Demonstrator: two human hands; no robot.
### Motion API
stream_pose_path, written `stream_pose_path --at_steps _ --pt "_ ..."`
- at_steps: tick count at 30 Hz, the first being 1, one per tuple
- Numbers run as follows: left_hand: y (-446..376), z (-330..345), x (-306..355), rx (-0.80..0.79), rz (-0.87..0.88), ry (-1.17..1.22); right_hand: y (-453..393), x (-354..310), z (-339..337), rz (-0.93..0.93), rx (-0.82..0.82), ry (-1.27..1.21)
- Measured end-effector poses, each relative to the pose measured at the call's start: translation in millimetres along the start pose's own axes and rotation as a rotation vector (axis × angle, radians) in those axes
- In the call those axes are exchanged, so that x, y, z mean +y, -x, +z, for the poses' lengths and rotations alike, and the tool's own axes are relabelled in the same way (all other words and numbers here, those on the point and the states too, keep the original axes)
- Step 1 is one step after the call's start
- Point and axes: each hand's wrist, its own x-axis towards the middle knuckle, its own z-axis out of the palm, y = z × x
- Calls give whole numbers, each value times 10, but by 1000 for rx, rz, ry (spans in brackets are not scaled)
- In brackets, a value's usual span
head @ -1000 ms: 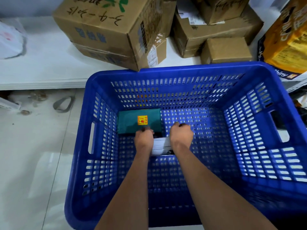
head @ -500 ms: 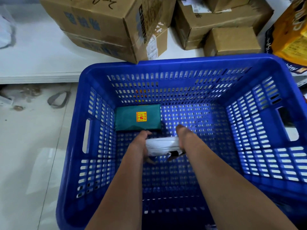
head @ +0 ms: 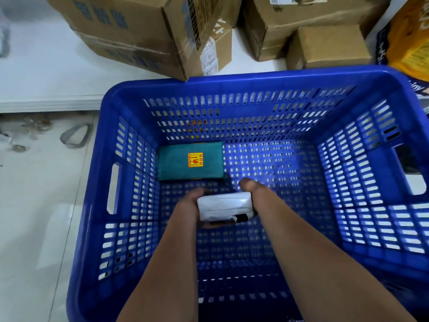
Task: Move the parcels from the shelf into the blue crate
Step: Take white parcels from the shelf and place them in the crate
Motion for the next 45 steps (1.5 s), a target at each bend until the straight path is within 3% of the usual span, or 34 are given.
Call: stream_pose_path --at_steps 10,14,18,20,24,32,37,42,44,45 --pt "-95 -12 50 -4 14 -147 -71 -13 -9 -48 -70 230" --pt "67 44 73 40 89 -352 64 21 -39 -128 -42 286" --pt "294 32 23 69 115 -395 213 73 -160 -2 -203 200" --pt "416 -30 -17 6 125 -361 290 54 -307 34 -309 105" --pt "625 -82 -13 -77 362 -303 469 -32 -604 -196 -430 110" --pt "699 -38 -236 64 737 -341 491 197 -530 -623 -246 184" --pt "675 -53 -282 23 844 -298 337 338 -368 -677 -193 115" --pt "658 25 -270 142 868 -240 468 315 -381 -751 -326 217" --pt "639 70 -269 179 877 -232 602 265 -334 -825 -149 191" --pt "620 93 -274 186 884 -215 642 246 -294 -907 60 234"
